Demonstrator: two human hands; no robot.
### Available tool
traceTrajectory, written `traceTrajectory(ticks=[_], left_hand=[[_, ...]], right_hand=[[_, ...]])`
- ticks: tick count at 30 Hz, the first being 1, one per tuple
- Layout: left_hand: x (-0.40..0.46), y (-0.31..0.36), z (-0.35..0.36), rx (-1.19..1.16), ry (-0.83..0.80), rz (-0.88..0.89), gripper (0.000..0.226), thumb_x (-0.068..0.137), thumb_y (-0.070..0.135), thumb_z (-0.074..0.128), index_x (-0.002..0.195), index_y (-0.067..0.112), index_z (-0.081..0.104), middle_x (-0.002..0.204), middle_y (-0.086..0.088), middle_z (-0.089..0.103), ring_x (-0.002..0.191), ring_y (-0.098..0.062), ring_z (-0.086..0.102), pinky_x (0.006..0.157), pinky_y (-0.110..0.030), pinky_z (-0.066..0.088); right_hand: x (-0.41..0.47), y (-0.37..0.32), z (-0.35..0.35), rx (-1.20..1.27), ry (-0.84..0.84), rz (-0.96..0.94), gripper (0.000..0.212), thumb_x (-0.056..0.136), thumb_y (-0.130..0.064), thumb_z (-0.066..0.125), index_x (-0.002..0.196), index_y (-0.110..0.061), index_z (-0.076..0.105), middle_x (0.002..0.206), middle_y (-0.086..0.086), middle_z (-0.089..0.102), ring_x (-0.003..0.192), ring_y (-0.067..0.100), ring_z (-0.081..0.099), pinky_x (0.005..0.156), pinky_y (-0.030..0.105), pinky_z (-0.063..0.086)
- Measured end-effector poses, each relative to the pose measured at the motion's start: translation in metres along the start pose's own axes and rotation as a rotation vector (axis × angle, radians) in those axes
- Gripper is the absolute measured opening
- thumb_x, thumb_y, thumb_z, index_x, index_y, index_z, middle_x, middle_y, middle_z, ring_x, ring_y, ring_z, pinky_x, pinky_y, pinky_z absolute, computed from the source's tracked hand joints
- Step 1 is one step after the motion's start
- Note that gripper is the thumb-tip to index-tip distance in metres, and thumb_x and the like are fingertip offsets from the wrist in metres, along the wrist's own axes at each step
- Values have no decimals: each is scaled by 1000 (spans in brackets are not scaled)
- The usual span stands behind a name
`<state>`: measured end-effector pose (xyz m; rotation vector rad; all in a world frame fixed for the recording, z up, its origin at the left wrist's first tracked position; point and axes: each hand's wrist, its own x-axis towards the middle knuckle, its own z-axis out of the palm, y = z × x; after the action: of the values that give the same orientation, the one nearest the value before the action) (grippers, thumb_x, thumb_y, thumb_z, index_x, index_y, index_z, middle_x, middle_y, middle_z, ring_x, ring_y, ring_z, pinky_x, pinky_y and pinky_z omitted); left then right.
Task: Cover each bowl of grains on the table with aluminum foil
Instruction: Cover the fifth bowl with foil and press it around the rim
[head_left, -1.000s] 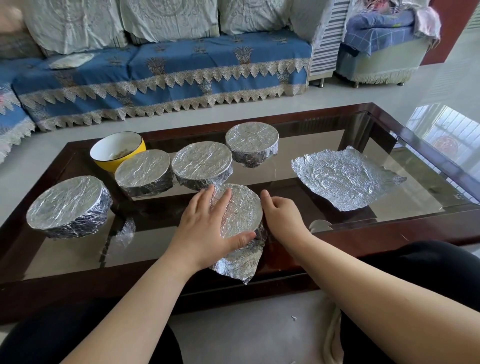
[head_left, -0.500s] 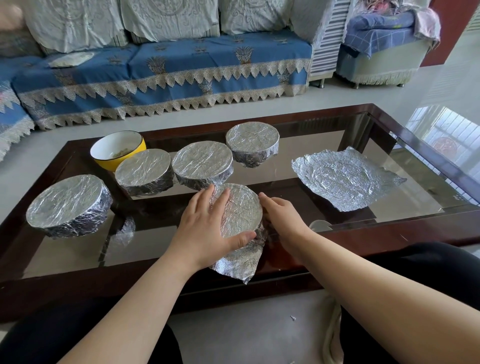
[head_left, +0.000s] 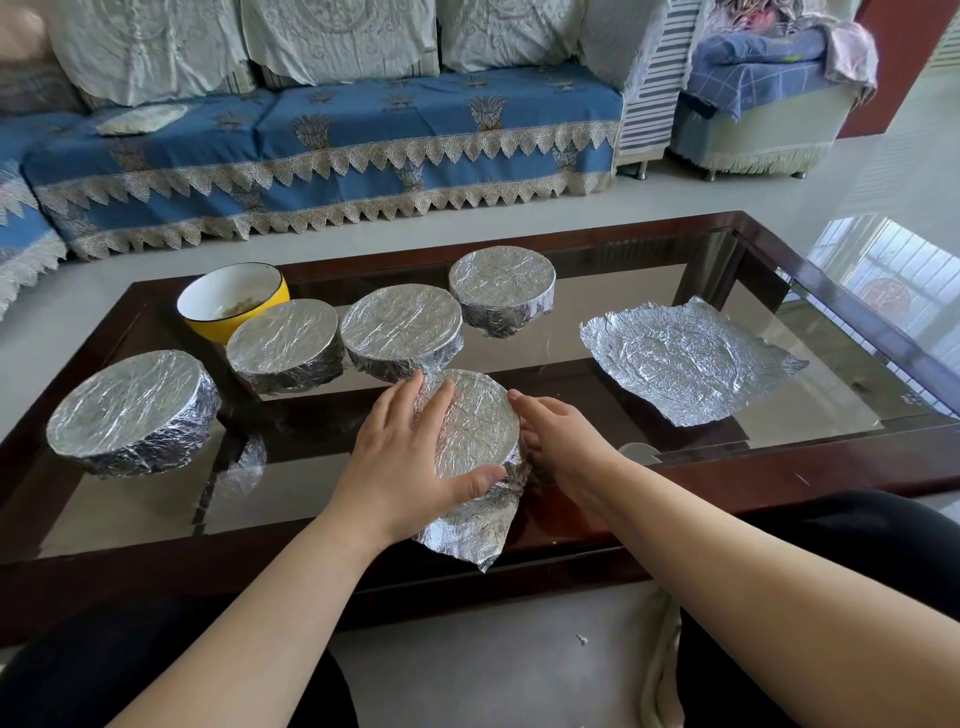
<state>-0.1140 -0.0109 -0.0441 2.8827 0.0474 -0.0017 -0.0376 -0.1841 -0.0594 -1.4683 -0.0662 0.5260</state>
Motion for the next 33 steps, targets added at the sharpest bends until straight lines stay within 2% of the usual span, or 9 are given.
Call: traceTrajectory(ticks=[4,6,8,12,17,19,24,29,33], left_hand=[[-3,8,4,-28,64,-85,123,56,99,13,158,29,4,166,-1,-5,150,-17,-10,121,-38,0],[-4,15,7,-48,97,-139,126,55,100,10,158,27,8,166,-5,-3,151,-21,-8,121,-40,1],[-6,21,7,-29,100,-167,125,55,99,7,158,27,9,166,-8,-4,151,-25,-7,121,-42,1],[-11,25,-2,79,-7,-198,118,60,97,4,157,29,-1,165,-3,-9,148,-30,-2,120,-47,10],[-12,19,-6,262,22,-175,127,53,99,-9,156,25,-8,164,-7,3,146,-31,6,118,-47,10],[-11,18,-5,269,20,-145,128,53,98,-9,156,24,-8,164,-9,1,149,-30,-4,120,-47,2],[-4,15,-2,202,-31,-51,122,57,97,-6,157,27,-11,164,-6,-20,150,-24,-21,120,-44,-6],[-2,12,1,195,-40,-58,119,58,97,-6,157,29,-9,165,-3,-16,150,-23,-18,122,-46,-2],[-3,13,2,185,-41,-61,118,59,96,-5,157,30,-6,165,-3,-15,150,-23,-18,121,-46,-3]], right_hand=[[-3,2,6,-95,-28,1,41,94,-52,53,84,-12,58,73,2,52,65,14,50,66,28,42],[-4,1,8,-138,-51,-48,44,96,-41,56,74,-4,48,66,1,39,59,14,37,56,27,34],[-2,-3,8,-209,-72,-91,32,97,-27,55,71,-13,44,64,0,33,58,14,31,52,26,27],[9,-11,1,-291,-88,-29,21,94,-29,59,86,-9,60,76,8,51,69,20,44,58,29,36],[18,-14,-6,-430,-90,-68,34,90,-48,62,98,-16,69,84,3,62,77,17,55,73,31,43],[17,-14,-6,-403,-25,-121,32,92,-44,61,109,-17,64,92,-1,67,86,13,61,79,25,47],[7,-8,-11,-320,-88,-65,24,95,-44,55,95,-21,62,78,-9,57,68,4,50,64,16,39],[3,-5,-24,-17,-357,53,31,90,-37,58,117,-27,68,112,4,70,106,19,61,99,42,46],[1,-5,-21,230,-414,81,31,92,-18,53,120,-19,68,114,11,68,106,25,62,96,41,49]])
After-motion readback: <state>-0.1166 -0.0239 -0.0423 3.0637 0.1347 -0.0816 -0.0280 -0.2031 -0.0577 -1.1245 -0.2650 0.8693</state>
